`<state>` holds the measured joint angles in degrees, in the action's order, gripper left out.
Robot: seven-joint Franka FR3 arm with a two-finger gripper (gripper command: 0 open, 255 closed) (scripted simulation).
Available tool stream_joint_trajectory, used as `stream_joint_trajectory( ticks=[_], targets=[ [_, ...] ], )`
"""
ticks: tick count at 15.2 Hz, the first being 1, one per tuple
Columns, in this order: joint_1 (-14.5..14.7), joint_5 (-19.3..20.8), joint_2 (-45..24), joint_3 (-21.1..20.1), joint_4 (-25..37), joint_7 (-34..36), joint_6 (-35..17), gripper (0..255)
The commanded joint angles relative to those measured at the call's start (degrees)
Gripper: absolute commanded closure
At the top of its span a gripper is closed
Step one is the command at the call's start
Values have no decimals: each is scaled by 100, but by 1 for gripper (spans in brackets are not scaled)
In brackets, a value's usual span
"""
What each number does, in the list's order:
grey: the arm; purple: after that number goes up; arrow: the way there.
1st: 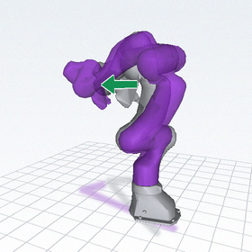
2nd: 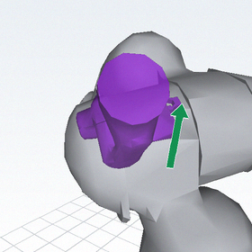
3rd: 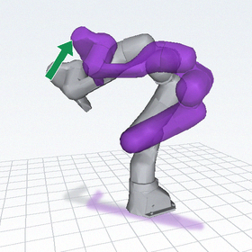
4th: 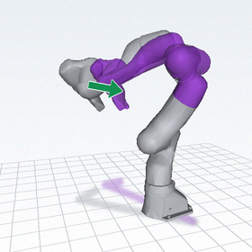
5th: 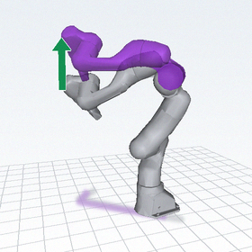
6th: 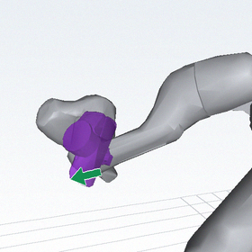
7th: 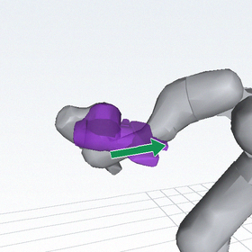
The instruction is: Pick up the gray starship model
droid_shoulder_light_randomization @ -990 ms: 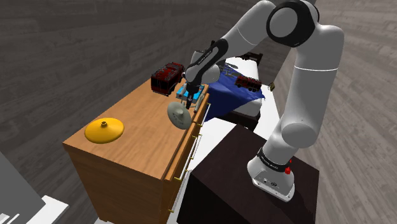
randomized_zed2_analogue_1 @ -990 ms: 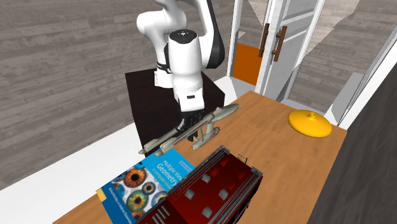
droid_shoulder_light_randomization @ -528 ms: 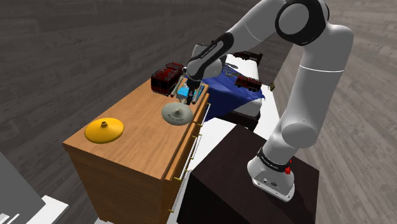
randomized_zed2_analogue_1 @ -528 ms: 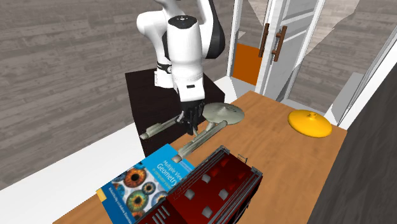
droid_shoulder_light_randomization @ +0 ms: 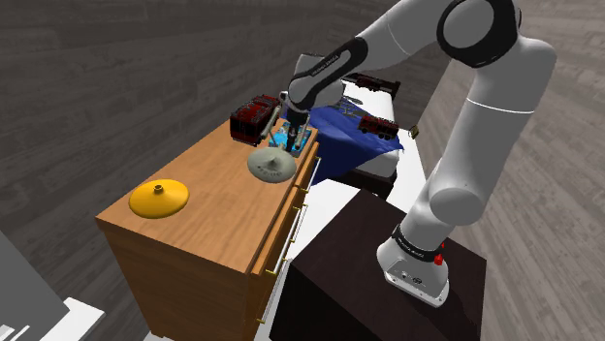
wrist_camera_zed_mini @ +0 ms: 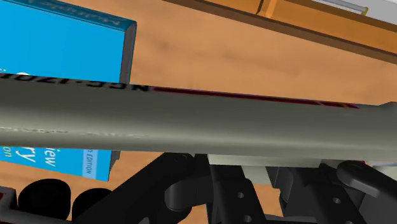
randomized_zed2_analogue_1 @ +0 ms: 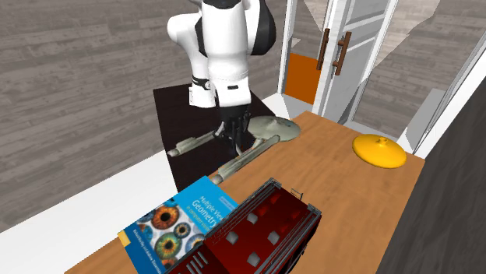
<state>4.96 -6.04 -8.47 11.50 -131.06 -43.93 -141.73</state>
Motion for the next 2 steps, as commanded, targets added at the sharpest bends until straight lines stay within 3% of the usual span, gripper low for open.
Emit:
stream_joint_trajectory(
  ticks=[1, 2],
  targets=[
    [3, 29, 61, 8, 36, 22, 92, 255],
    [3, 28, 60, 7, 36, 22, 92, 255]
  ],
)
